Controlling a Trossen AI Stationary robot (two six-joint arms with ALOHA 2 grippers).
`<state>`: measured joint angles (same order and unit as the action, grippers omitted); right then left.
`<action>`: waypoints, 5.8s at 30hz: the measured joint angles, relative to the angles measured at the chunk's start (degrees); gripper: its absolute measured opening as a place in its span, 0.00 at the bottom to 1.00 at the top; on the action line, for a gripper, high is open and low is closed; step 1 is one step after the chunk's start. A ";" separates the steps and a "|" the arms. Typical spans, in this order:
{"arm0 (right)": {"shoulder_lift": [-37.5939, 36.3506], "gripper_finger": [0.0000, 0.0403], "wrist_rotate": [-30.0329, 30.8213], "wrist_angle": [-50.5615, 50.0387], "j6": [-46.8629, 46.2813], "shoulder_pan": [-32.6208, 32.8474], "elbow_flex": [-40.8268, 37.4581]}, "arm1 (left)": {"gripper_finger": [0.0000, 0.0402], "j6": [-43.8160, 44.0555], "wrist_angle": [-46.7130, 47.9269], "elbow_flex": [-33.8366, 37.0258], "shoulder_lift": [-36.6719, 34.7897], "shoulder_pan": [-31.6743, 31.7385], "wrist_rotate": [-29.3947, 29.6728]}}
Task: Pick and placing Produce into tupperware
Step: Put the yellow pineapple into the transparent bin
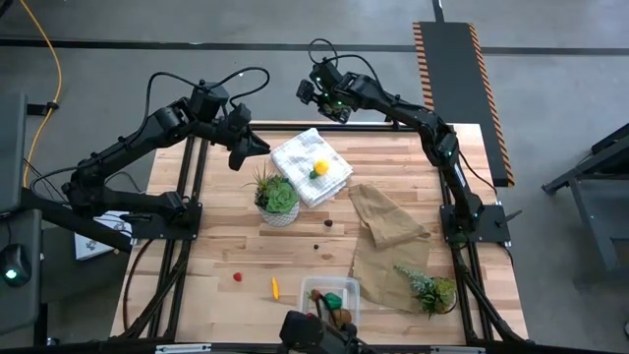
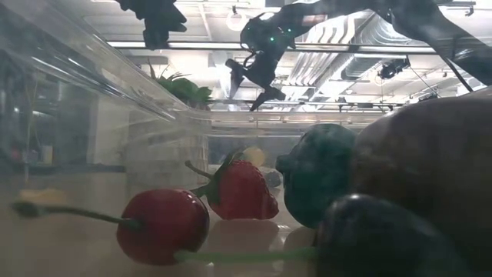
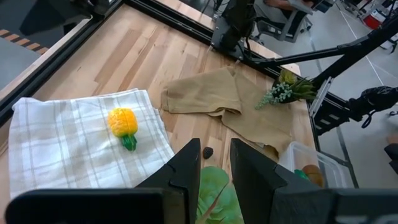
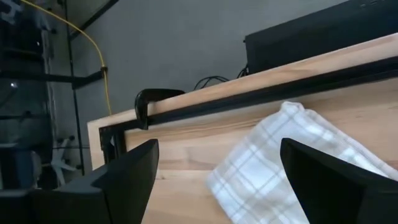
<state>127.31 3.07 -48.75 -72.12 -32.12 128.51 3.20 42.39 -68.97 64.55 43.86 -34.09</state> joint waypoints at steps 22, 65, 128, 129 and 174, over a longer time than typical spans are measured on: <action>2.68 0.81 3.85 -9.19 -16.87 3.34 0.07 | 0.19 -0.39 -0.22 0.00 0.00 0.00 0.02; 5.14 0.81 2.60 -24.39 -36.00 12.17 0.00 | 0.19 -1.49 0.27 0.00 0.00 -0.01 0.22; 13.12 0.81 -3.55 -21.77 -31.96 10.36 -0.02 | 0.19 -2.97 2.75 0.00 0.02 -0.02 0.68; 13.09 0.81 -3.54 -21.74 -31.92 10.36 -0.02 | 0.19 -2.97 2.74 0.00 0.01 -0.02 0.68; 13.07 0.56 -2.84 -21.75 -31.37 9.97 -0.02 | 0.19 -3.41 2.71 0.00 0.09 0.00 1.36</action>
<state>140.38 0.23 -70.50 -103.48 -22.15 128.49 -0.21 45.10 -68.97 64.64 43.86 -32.73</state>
